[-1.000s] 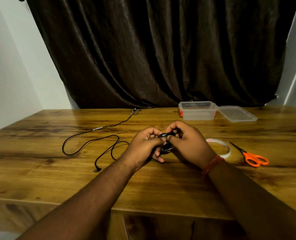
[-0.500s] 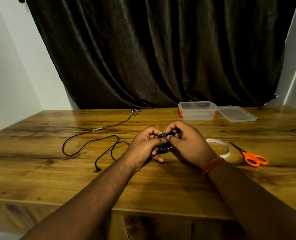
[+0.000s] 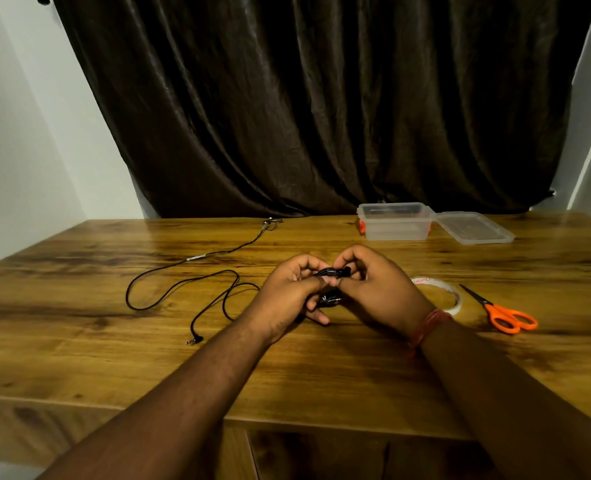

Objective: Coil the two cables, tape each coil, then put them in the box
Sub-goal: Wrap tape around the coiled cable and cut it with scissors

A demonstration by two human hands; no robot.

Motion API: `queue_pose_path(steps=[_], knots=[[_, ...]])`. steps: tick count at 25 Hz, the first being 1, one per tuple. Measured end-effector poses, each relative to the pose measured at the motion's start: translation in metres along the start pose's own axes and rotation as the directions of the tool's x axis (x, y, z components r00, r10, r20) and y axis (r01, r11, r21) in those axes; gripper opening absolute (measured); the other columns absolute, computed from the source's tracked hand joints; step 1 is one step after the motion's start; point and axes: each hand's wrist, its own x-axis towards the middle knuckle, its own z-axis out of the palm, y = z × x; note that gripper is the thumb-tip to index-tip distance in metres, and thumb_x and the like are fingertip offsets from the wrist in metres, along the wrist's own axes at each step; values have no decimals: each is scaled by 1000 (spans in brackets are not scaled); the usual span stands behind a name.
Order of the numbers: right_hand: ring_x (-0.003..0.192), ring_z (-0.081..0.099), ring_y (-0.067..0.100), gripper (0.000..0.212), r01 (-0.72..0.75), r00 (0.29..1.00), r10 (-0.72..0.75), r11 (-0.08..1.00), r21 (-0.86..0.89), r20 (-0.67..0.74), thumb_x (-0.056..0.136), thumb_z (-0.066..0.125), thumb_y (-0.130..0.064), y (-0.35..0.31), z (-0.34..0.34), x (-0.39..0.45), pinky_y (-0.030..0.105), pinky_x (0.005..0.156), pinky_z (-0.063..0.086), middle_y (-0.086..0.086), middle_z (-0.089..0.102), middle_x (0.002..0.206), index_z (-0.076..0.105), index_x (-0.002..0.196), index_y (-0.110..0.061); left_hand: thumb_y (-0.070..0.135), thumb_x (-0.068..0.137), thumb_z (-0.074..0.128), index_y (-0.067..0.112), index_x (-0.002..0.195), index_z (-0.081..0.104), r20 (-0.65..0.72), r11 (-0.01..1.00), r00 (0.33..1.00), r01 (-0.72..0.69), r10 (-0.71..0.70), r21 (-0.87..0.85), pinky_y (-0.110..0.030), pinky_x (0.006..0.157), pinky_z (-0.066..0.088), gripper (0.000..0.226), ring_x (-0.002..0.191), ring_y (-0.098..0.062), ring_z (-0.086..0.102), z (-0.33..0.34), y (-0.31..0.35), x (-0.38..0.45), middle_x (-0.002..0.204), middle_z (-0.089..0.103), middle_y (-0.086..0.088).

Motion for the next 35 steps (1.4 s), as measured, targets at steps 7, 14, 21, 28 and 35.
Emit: queue_pose_path(steps=[7, 14, 21, 28, 35], knots=[[59, 47, 5, 9, 30, 999, -32, 995, -95, -22, 88, 64, -10, 2, 0, 1, 16, 54, 38, 0, 59, 73, 63, 90, -19, -3, 95, 51, 6, 93, 58, 28, 998, 997, 65, -65, -14, -31, 44, 55, 11, 43, -7, 45, 0, 0, 1, 79, 65, -6], [60, 49, 9, 11, 12, 1000, -10, 993, -119, 17, 86, 64, -12, 3, -1, 1, 24, 56, 42, -2, 59, 70, 61, 92, -19, -4, 94, 49, 9, 90, 56, 49, 998, 996, 70, -70, -5, -31, 45, 55, 15, 45, -8, 44, -2, 1, 1, 76, 66, -3], [55, 44, 7, 11, -22, 1000, 22, 1000, 22, -3, 88, 63, -6, 0, 0, 1, 25, 54, 39, 0, 53, 67, 55, 89, -14, -1, 95, 54, 10, 90, 55, 62, 997, 997, 49, -53, 59, -29, 43, 54, 12, 45, -7, 45, 1, 2, -1, 64, 60, 2], [65, 49, 17, 10, 18, 1000, -18, 1000, -9, -5, 88, 63, -9, 0, 2, 1, 42, 61, 46, 11, 58, 76, 54, 89, -14, 0, 94, 58, 8, 94, 53, 11, 997, 1000, 7, -8, 81, -29, 41, 53, 9, 42, -6, 41, 3, 1, -2, 70, 54, 0], [61, 48, 8, 10, 24, 1000, -24, 999, 23, -1, 88, 62, -4, -4, 3, -1, 23, 56, 42, 1, 56, 73, 55, 92, -10, 2, 93, 58, 15, 95, 55, 1, 992, 1000, -5, 5, 127, -28, 41, 53, 14, 61, -7, 57, 5, 1, -2, 84, 55, -2]])
